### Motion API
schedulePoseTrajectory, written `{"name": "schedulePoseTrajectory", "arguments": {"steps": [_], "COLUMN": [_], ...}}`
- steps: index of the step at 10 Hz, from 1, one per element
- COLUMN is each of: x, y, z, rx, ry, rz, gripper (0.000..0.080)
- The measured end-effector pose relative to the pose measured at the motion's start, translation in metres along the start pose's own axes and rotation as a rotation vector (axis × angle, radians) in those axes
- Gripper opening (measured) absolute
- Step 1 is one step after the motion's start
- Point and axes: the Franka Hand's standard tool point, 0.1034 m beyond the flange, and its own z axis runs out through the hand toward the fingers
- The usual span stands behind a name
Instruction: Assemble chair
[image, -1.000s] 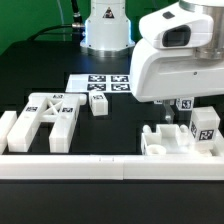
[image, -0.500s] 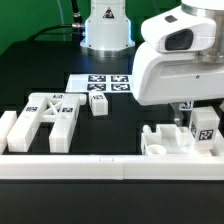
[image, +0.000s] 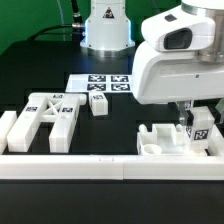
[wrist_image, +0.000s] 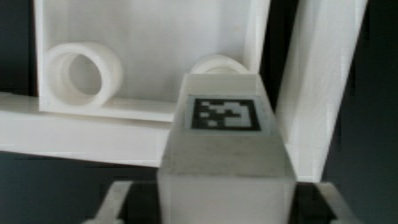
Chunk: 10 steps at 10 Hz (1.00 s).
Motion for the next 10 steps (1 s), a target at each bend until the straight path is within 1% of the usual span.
{"name": "schedulePoseTrajectory", "arguments": {"steps": [3, 4, 5, 7, 8, 10], "x": [0.001, 0.000, -0.006, -0.009, -0.008, -0.008], "y": [0.000, 0.000, -0.002, -0.008, -0.010, -0.013], "z": [-0.001, -0.002, 0.000, 0.002, 0.002, 0.002], "rx": [0.003, 0.007, 0.010, 0.023, 0.038, 0.048], "ry": [0.015, 0.032, 0.036, 0.058, 0.072, 0.072], "rz": [0.262, 0.355, 0.484, 0.693, 0.805, 0.949], "gripper": [0.0298, 0.0298, 0.0298, 0.0297, 0.0297, 0.0297]}}
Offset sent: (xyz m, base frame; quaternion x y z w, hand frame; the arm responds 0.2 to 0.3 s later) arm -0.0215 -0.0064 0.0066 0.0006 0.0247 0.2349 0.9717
